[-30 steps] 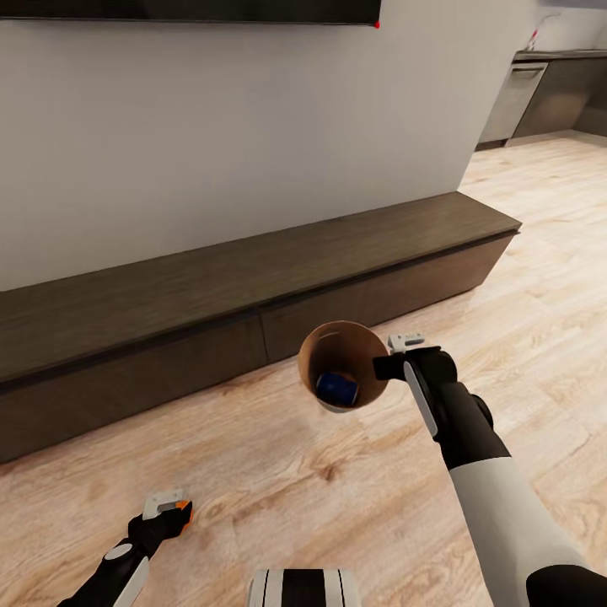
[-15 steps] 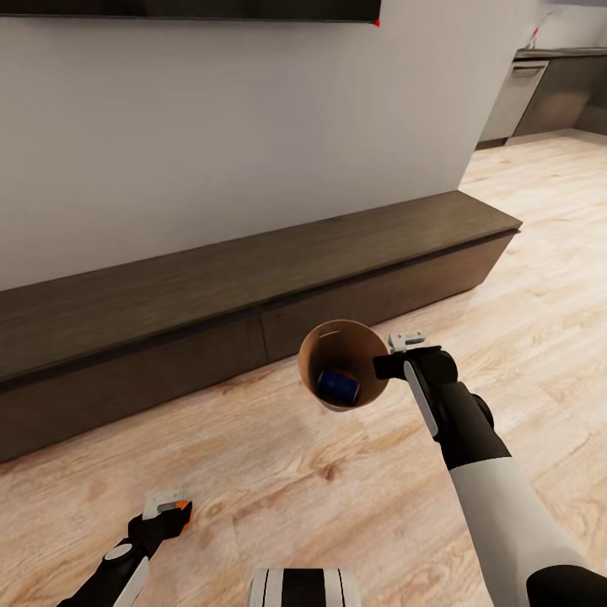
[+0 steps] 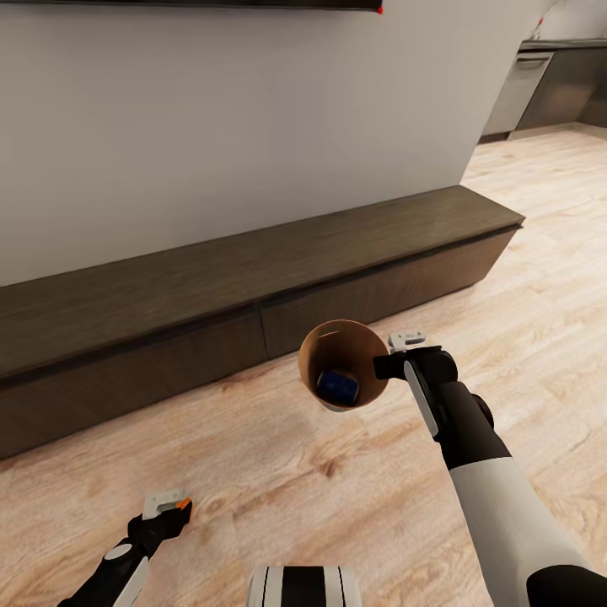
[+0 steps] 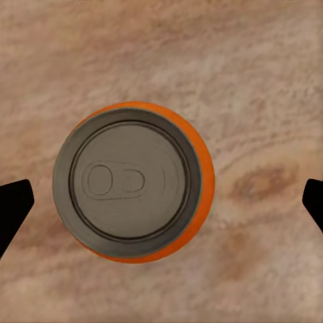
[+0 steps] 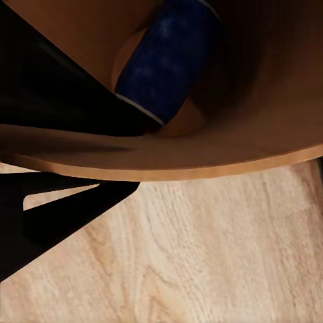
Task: Put the three can of soda from the living room inside the tash can in the kitchen.
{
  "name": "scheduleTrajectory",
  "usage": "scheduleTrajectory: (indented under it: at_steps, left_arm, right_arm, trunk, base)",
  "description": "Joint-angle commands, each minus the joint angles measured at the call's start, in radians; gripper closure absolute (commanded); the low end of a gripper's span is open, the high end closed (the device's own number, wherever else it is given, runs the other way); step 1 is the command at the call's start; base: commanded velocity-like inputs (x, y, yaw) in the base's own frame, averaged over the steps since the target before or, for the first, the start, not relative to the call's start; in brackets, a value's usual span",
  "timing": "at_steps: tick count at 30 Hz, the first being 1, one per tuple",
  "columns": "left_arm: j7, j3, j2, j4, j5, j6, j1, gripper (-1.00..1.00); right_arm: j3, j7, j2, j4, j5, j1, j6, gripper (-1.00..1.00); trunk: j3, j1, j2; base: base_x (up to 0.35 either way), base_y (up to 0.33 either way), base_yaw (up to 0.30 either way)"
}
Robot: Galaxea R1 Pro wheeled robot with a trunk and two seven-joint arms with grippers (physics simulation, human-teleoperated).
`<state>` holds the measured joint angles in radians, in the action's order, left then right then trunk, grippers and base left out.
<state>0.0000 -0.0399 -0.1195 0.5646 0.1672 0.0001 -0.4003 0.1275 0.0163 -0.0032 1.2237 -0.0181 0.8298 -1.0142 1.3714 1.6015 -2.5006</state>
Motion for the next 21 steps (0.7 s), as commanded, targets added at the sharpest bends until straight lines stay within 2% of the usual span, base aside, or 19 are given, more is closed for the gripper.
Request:
scheduleTrajectory:
  at_steps: [1, 9, 21]
  left_arm:
    - [0.0, 0.0, 0.0, 0.0, 0.0, 0.0, 0.0, -1.0]
    - [-0.005, 0.0, 0.0, 0.0, 0.0, 0.0, 0.0, -1.0]
    - [-0.006, 0.0, 0.0, 0.0, 0.0, 0.0, 0.0, -1.0]
  right_arm:
    - [0.0, 0.004, 0.0, 0.001, 0.013, 0.001, 0.0, 1.0]
    - [0.0, 0.004, 0.0, 0.001, 0.014, 0.0, 0.0, 1.0]
    - [0.0, 0.004, 0.0, 0.001, 0.014, 0.0, 0.0, 1.0]
  trunk:
    - [0.0, 0.0, 0.0]
    - [0.0, 0.0, 0.0]
    - [0.005, 0.0, 0.0]
  base:
    - [0.04, 0.028, 0.0]
    - [0.107, 0.071, 0.0]
    - [0.008, 0.005, 0.0]
